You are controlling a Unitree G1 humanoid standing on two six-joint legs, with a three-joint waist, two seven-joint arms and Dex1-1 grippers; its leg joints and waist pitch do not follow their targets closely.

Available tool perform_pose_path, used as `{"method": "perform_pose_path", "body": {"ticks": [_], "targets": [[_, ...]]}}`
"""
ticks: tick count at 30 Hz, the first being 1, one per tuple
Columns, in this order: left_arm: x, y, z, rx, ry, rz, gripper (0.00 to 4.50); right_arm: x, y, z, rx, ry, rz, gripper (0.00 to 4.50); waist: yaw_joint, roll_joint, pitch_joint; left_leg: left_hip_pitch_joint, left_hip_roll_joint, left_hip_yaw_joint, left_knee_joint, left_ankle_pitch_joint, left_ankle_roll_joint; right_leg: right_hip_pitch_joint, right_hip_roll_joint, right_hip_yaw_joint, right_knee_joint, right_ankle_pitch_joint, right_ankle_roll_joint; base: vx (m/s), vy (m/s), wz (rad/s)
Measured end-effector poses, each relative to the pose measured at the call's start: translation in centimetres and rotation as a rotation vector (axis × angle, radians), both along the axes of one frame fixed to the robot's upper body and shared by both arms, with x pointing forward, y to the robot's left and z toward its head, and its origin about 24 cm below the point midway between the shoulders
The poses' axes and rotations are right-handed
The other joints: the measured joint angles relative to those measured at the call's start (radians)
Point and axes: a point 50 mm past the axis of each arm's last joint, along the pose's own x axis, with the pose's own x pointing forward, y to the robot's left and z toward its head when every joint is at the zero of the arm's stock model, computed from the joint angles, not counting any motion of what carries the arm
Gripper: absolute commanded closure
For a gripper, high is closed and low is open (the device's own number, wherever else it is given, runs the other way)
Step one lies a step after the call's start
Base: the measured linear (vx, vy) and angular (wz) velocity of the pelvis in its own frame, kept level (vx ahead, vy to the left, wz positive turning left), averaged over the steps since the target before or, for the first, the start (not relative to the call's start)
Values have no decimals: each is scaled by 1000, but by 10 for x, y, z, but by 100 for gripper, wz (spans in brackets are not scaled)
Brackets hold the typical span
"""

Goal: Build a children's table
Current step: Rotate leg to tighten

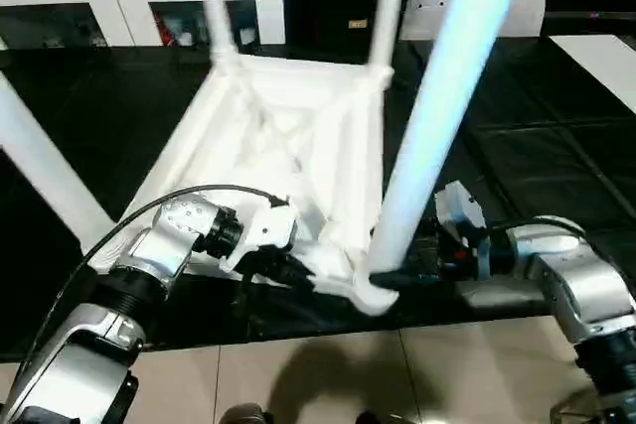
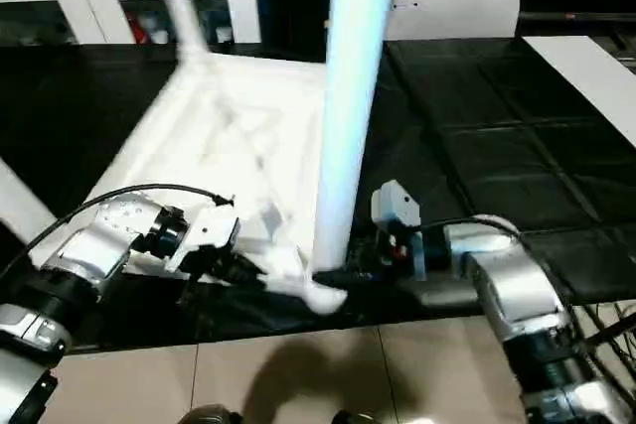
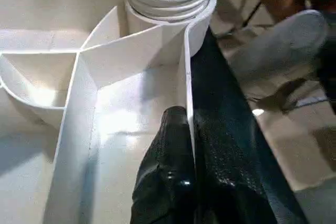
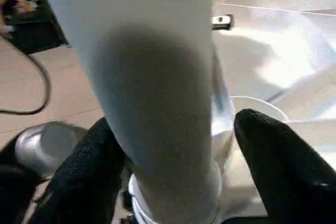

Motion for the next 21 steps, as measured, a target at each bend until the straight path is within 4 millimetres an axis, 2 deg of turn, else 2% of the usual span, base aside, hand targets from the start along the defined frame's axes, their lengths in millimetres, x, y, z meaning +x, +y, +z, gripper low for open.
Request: {"method": "perform_pose_path", "body": {"ticks": [3, 5, 12, 19, 21], "targets": [[-1, -2, 0, 2, -4, -19, 450, -2, 0, -2, -7, 19, 36, 173, 0, -1, 0, 0, 0, 0, 0, 0, 0, 0, 0, 0, 0, 0, 0, 0, 0, 0], [-1, -2, 0, 2, -5, -27, 450, -2, 0, -3, -11, 29, 50, 178, 0, -1, 0, 0, 0, 0, 0, 0, 0, 0, 0, 0, 0, 0, 0, 0, 0, 0], [0, -3, 0, -2, -9, -36, 450, -2, -4, -2, -22, 49, 69, 239, 2, -1, 0, 0, 0, 0, 0, 0, 0, 0, 0, 0, 0, 0, 0, 0, 0, 0], [1, -4, -1, -9, -5, -31, 450, -2, -4, -3, -17, 68, 58, 250, 3, -1, 0, 0, 0, 0, 1, 0, 0, 1, 0, 0, 0, 0, 0, 0, 0, 0], [2, -5, -1, -21, -5, -6, 450, -3, -2, -3, -2, 82, 9, 250, 3, -1, 0, 1, 0, 0, 1, 0, 0, 1, 0, 0, 0, 0, 0, 0, 0, 0]]}}
